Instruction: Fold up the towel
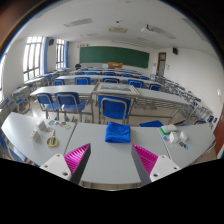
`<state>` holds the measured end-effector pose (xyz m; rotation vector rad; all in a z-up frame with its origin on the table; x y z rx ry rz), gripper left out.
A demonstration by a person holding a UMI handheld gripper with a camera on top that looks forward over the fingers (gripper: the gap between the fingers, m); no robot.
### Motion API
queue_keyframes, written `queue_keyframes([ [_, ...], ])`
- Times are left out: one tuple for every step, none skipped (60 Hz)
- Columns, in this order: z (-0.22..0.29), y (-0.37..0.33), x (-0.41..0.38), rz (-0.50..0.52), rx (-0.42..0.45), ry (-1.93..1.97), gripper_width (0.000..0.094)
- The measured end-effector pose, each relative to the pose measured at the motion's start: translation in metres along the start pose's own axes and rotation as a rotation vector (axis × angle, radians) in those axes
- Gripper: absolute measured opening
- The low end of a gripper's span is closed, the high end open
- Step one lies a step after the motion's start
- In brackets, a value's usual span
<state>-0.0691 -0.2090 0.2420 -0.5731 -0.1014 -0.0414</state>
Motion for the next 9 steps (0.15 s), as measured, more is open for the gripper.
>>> queue_keyframes([
  [-0.001, -0.005, -0.001, -0.004, -0.001, 0.0, 0.0848],
  [-0.004, -0.009, 0.0, -0.008, 0.0, 0.001, 0.0849],
  [-0.005, -0.013, 0.0, -0.013, 0.002, 0.0, 0.0849],
  [-0.005, -0.018, 0.0, -0.019, 0.006, -0.001, 0.0848],
  [-0.005, -0.022, 0.0, -0.022, 0.01, -0.002, 0.0847],
  [-0.005, -0.025, -0.001, -0.024, 0.014, -0.005, 0.0849],
  [-0.005, -0.028, -0.001, -0.024, 0.017, -0.006, 0.0849],
  [-0.005, -0.031, -0.001, -0.024, 0.018, -0.006, 0.0848],
  [-0.006, -0.034, -0.001, -0.024, 0.019, -0.004, 0.0846],
])
Point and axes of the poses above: the point between the fingertips, and its own axes, seen from behind it with the camera up: x to the right, z up, y forward, the way the camera looks, the point moved 4 cm from there along -y, backward, against the way the camera looks, and after that the axes turned 2 degrees about -z, right-handed, at the moved point
